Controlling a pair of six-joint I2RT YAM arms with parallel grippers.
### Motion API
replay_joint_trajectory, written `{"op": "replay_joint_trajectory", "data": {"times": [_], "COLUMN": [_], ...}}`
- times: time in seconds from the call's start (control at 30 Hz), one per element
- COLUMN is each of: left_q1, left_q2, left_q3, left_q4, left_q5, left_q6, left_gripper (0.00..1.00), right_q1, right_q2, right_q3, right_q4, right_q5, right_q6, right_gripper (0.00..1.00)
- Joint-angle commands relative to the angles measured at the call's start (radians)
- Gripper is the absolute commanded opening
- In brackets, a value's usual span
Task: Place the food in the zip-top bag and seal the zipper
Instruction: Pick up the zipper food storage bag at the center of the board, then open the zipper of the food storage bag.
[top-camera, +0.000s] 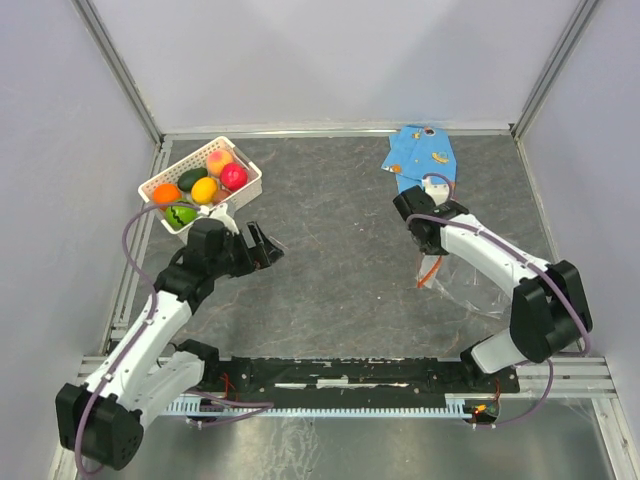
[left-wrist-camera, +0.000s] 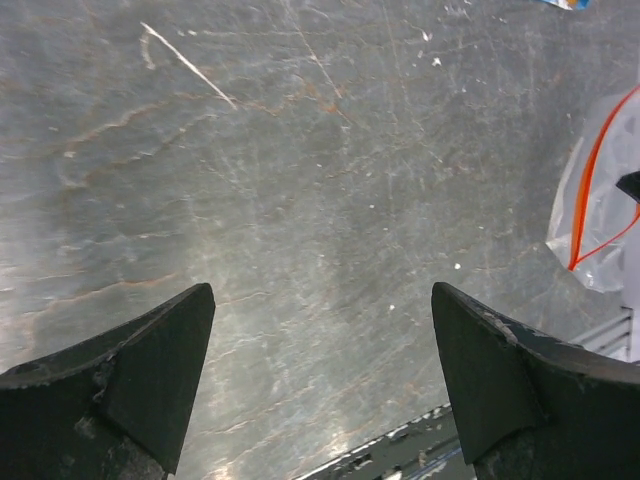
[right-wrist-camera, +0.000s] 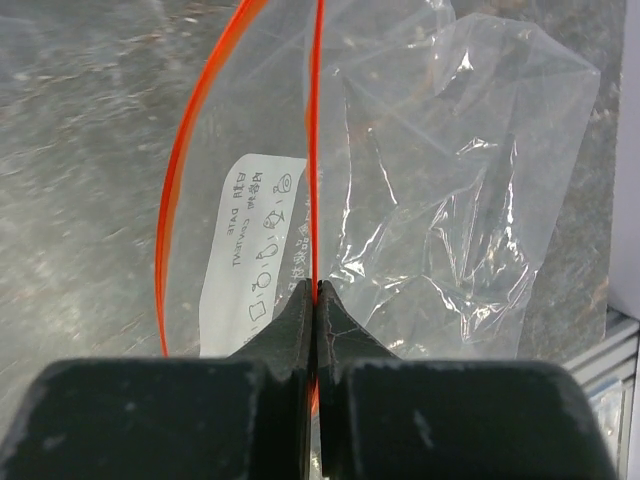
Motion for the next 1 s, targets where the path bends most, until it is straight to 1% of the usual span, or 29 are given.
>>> {"op": "replay_joint_trajectory", "data": {"times": [0.0,0.17,0.27,0.37,0.53,0.67,0.77,0.87,0.97], "left_q1": [-0.07,-0.176,-0.21,-0.223,-0.284,-0.346,-0.393,-0.425,-0.449], "left_q2": [0.056,0.149,0.205,0.268,0.366,0.433,0.477,0.515,0.543], "left_q3": [0.012,0.06,0.099,0.136,0.225,0.284,0.303,0.325,0.342], "left_q4": [0.153,0.255,0.282,0.316,0.418,0.474,0.506,0.509,0.508], "left_q5": [0.027,-0.033,-0.058,-0.05,-0.054,-0.095,-0.125,-0.158,-0.179], "left_q6": [-0.144,-0.21,-0.226,-0.256,-0.28,-0.302,-0.32,-0.319,-0.313], "left_gripper": [0.95,0.95,0.95,0.95,0.94,0.93,0.88,0.82,0.79], "right_q1": [0.028,0.057,0.08,0.108,0.175,0.223,0.264,0.295,0.325], "right_q2": [-0.068,-0.162,-0.185,-0.198,-0.174,-0.158,-0.152,-0.139,-0.126], "right_q3": [0.089,0.059,0.037,0.017,0.06,0.093,0.111,0.126,0.136], "right_q4": [0.041,0.166,0.238,0.312,0.318,0.306,0.305,0.298,0.304], "right_q5": [-0.117,-0.238,-0.287,-0.302,-0.253,-0.225,-0.195,-0.178,-0.166], "right_q6": [-0.12,-0.172,-0.189,-0.194,-0.213,-0.216,-0.213,-0.198,-0.194], "right_gripper": [0.02,0.02,0.02,0.02,0.02,0.02,0.02,0.02,0.02]}}
